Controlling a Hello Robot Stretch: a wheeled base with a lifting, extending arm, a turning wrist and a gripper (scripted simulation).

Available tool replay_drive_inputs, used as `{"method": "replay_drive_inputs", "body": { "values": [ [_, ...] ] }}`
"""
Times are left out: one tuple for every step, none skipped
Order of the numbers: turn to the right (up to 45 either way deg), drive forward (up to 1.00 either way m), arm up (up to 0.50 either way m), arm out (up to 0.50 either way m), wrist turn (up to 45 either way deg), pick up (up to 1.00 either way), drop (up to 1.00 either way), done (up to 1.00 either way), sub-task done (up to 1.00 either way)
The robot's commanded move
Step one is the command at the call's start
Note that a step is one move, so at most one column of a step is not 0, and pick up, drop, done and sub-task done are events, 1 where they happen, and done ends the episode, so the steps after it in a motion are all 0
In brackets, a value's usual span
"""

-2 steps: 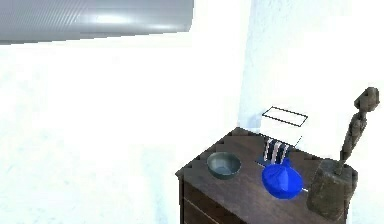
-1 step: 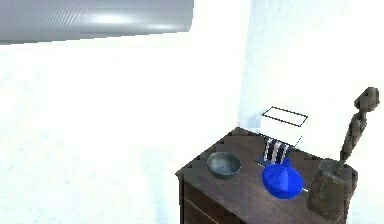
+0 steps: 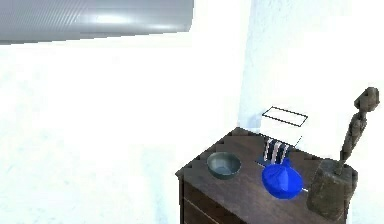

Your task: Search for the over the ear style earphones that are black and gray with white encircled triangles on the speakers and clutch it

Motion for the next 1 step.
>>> {"method": "replay_drive_inputs", "body": {
  "values": [
    [0.0, 0.00, 0.00, 0.00, 45.0, 0.00, 0.00, 0.00, 0.00]
  ]
}}
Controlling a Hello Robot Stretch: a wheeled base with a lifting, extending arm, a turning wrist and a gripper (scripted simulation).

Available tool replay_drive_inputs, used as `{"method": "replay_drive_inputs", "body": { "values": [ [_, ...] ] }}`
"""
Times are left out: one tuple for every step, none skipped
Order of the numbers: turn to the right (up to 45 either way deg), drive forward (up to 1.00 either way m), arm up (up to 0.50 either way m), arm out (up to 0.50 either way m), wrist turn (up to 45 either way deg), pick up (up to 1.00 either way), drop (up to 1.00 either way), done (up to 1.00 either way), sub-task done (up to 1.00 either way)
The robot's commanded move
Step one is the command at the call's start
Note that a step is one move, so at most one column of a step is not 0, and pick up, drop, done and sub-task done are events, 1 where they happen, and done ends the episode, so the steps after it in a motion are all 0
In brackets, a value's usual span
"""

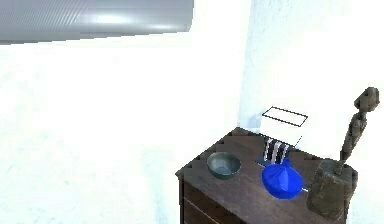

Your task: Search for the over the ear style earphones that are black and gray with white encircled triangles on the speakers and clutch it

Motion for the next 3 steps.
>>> {"method": "replay_drive_inputs", "body": {
  "values": [
    [0.0, 0.00, 0.00, 0.00, 45.0, 0.00, 0.00, 0.00, 0.00],
    [0.0, 0.00, 0.00, 0.00, 30.0, 0.00, 0.00, 0.00, 0.00],
    [0.0, 0.00, -0.30, 0.00, 0.0, 0.00, 0.00, 0.00, 0.00]
  ]
}}
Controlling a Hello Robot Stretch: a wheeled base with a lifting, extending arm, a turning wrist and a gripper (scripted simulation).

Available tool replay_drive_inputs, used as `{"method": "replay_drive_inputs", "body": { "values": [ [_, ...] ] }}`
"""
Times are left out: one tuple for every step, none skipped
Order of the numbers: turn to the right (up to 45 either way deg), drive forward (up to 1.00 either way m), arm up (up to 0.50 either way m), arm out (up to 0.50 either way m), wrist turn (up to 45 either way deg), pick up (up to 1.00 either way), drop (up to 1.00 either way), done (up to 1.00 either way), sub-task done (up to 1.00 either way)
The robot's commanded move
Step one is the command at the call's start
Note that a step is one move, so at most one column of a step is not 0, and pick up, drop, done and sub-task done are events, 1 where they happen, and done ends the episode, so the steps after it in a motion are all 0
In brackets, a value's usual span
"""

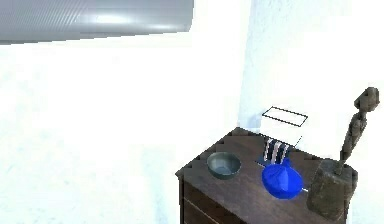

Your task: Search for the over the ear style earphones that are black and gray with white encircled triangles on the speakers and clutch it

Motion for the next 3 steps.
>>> {"method": "replay_drive_inputs", "body": {
  "values": [
    [0.0, 0.00, 0.00, 0.00, 0.0, 1.00, 0.00, 0.00, 0.00],
    [0.0, 0.00, 0.10, 0.00, 0.0, 0.00, 0.00, 0.00, 0.00],
    [0.0, 0.00, 0.00, 0.00, 0.0, 0.00, 0.00, 1.00, 0.00]
  ]
}}
